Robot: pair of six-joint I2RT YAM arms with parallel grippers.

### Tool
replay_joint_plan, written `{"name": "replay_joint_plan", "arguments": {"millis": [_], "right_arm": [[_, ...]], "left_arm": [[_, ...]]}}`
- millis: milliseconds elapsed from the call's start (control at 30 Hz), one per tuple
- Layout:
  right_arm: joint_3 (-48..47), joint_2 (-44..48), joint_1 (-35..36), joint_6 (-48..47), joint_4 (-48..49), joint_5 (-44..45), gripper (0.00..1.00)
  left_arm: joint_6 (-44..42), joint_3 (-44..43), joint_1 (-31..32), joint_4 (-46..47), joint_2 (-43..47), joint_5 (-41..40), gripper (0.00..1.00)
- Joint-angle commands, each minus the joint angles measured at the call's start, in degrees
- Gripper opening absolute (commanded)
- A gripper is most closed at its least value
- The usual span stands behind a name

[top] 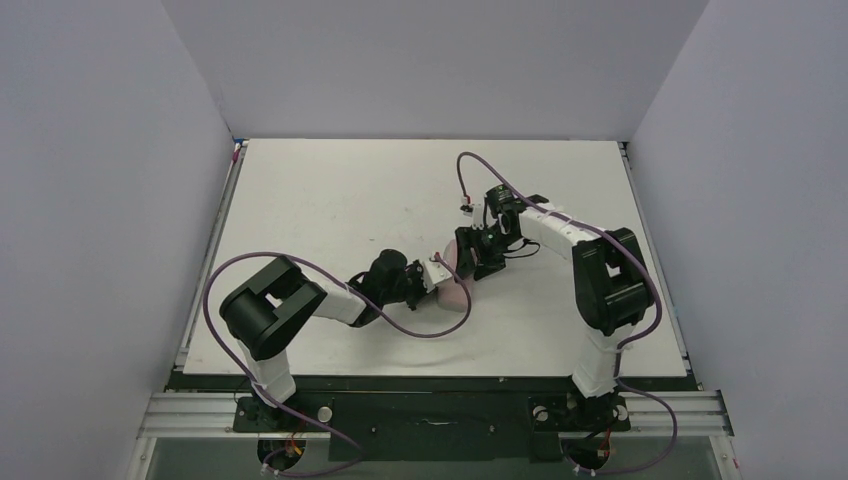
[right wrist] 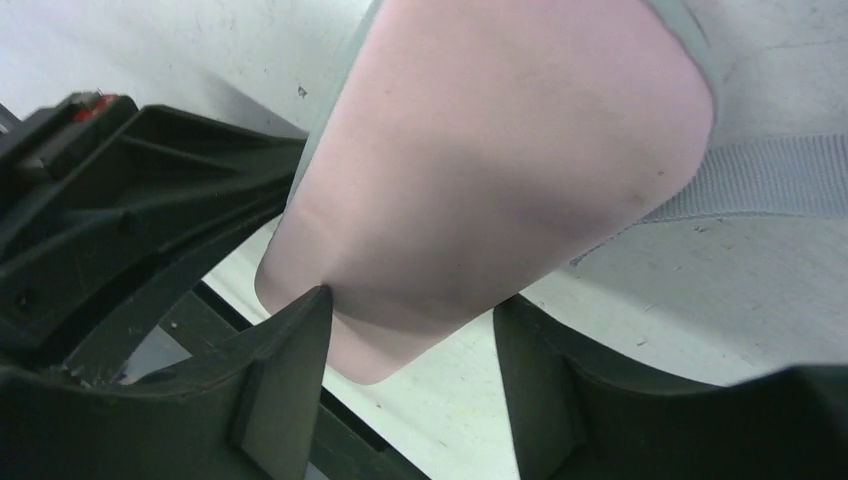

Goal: Open the umbrella

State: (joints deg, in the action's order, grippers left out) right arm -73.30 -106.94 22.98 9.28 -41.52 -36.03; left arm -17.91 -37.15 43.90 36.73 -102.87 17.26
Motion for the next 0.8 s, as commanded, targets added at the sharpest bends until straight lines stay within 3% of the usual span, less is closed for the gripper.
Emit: {"name": "replay_joint_plan", "arguments": {"millis": [0, 233, 300, 767], "right_arm": [[-1.5, -3.1, -0.6, 6.4, 6.4, -0.8, 0.48], [-0.7, -4.6, -2.7, 6.2, 6.7, 1.4, 0.17], [-0.3, -4.6, -2.8, 6.8, 7.4, 1.4, 0.00], [5.0, -1.7, -2.7, 13.8, 15.4, 5.7, 0.00]], "left_arm": [[-1.2, -0.7, 1.2, 0.6, -0.2, 1.5, 0.00], [-0.7, 3.2, 1.4, -0.7, 4.3, 2.2, 0.00], [-0.6, 4.5, 1.8, -1.3, 5.9, 2.5, 0.00], [5.4, 6.1, 9.8, -0.3, 7.1, -1.2, 0.00]]}}
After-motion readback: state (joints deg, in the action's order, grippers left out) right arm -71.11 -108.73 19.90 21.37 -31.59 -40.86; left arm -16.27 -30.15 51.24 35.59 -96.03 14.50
